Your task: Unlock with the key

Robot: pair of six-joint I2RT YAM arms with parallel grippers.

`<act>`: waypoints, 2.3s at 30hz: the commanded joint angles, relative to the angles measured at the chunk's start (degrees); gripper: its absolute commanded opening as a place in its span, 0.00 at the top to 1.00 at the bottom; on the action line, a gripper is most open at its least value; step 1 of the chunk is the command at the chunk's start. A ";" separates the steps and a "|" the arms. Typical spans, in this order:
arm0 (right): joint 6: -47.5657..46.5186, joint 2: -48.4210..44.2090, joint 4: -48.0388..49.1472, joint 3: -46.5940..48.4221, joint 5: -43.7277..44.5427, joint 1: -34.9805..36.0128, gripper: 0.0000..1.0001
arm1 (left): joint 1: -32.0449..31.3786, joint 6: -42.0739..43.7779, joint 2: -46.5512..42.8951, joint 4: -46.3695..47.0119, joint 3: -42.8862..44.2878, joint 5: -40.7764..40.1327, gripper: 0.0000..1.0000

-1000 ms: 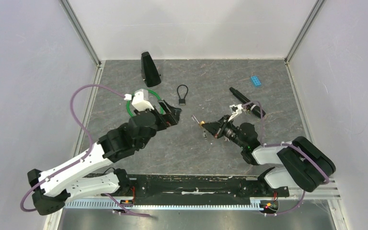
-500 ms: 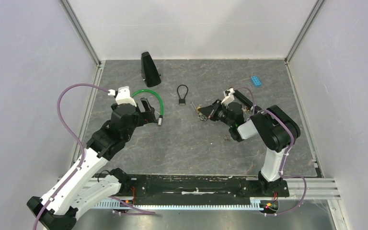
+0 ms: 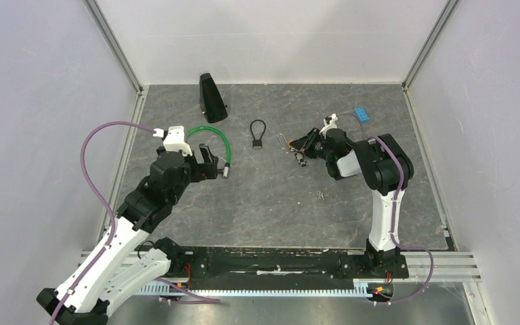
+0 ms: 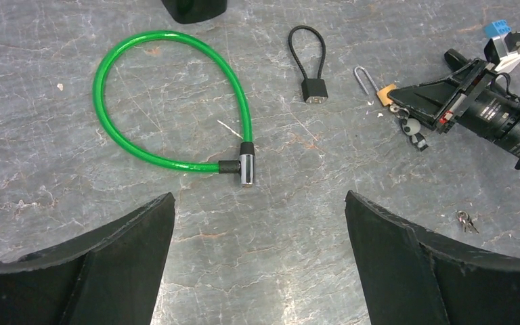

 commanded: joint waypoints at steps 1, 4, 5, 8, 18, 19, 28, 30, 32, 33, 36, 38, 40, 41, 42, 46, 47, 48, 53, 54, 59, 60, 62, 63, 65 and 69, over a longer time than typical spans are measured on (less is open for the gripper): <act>-2.95 0.37 -3.10 1.85 -0.93 -1.33 0.72 | 0.48 3.30 -0.30 2.51 -0.45 0.37 0.00; -4.61 -1.77 -5.21 1.44 -1.10 -2.33 0.61 | 0.48 2.97 -0.41 2.52 -0.49 0.30 0.00; -5.62 -3.00 -6.20 1.05 -0.64 -2.60 0.58 | 0.55 2.86 -0.47 2.51 -0.41 0.30 0.00; -9.92 -7.29 -11.61 0.41 1.77 -3.02 0.49 | 0.56 2.27 -0.74 2.25 -0.22 -0.53 0.00; -29.45 -25.74 -36.36 -1.95 15.08 -2.89 0.33 | 0.54 -0.87 2.91 -1.70 2.35 -2.17 0.03; -31.15 -27.90 -38.55 -2.05 16.50 -2.94 0.30 | 0.54 -0.55 4.02 -3.16 3.26 -2.33 0.04; -40.63 -41.83 -51.47 -2.84 23.36 -2.80 0.02 | 0.60 2.59 21.14 -15.31 15.50 -0.42 0.00; -42.06 -44.00 -53.77 -3.73 23.87 -2.80 0.02 | 1.10 1.98 22.24 -14.43 15.42 1.64 0.00; -43.22 -45.97 -55.03 -4.34 24.59 -2.79 0.02 | 2.14 0.78 22.43 -13.48 15.34 4.34 0.00; -43.45 -46.95 -55.72 -4.55 25.65 -2.88 0.02 | 2.60 -0.24 22.35 -13.06 15.34 5.21 0.00; -44.03 -50.34 -55.85 -6.19 29.20 -2.80 0.02 | 2.89 -2.58 23.04 -11.68 15.54 6.57 0.00; -43.88 -52.61 -54.09 -7.85 30.25 -2.85 0.02 | 2.92 -4.06 24.38 -11.64 16.27 7.18 0.01; -44.15 -53.79 -53.22 -8.44 27.67 -2.98 0.02 | 2.93 -5.45 25.86 -11.56 16.73 7.41 0.01; -43.91 -53.84 -53.17 -8.32 26.15 -3.02 0.02 | 2.94 -6.18 26.77 -11.42 16.82 7.50 0.02; -43.95 -53.64 -53.17 -8.14 24.72 -2.99 0.02 | 2.93 -6.98 27.73 -11.38 16.91 7.42 0.03; -43.32 -54.17 -52.70 -8.90 24.92 -2.98 0.02 | 2.94 -10.03 30.62 -11.37 16.20 7.13 0.04; -43.05 -54.78 -52.11 -9.73 25.70 -2.99 0.02 | 2.93 -10.88 31.18 -11.31 15.84 6.60 0.05; -42.91 -54.99 -52.02 -10.19 26.23 -2.98 0.02 | 2.93 -11.71 31.67 -11.14 15.17 5.94 0.05; -42.36 -53.05 -53.83 -9.84 28.54 -2.99 0.02 | 3.42 -15.27 34.66 -9.16 12.19 2.11 0.08; -42.27 -52.68 -53.80 -9.88 28.68 -3.00 0.04 | 3.72 -15.77 35.53 -8.90 11.88 1.69 0.09; -41.08 -50.53 -53.66 -9.28 29.51 -3.00 0.10 | 5.61 -17.37 41.46 -6.17 11.71 1.48 0.13; -41.06 -50.12 -53.66 -9.10 29.65 -2.98 0.10 | 6.01 -17.57 43.04 -5.61 12.01 1.65 0.14; -41.04 -49.76 -53.56 -9.06 29.80 -2.98 0.11 | 6.60 -18.06 46.43 -5.07 12.96 2.11 0.19; -41.10 -49.73 -53.56 -9.21 29.90 -2.98 0.11 | 6.79 -18.24 47.93 -4.78 13.45 2.37 0.22; -41.35 -49.51 -52.88 -9.73 30.17 -3.03 0.11 | 7.29 -18.70 50.82 -3.59 13.86 2.53 0.27; -41.12 -48.62 -52.08 -10.30 29.72 -3.07 0.11 | 8.25 -19.29 55.88 -2.17 14.82 3.81 0.33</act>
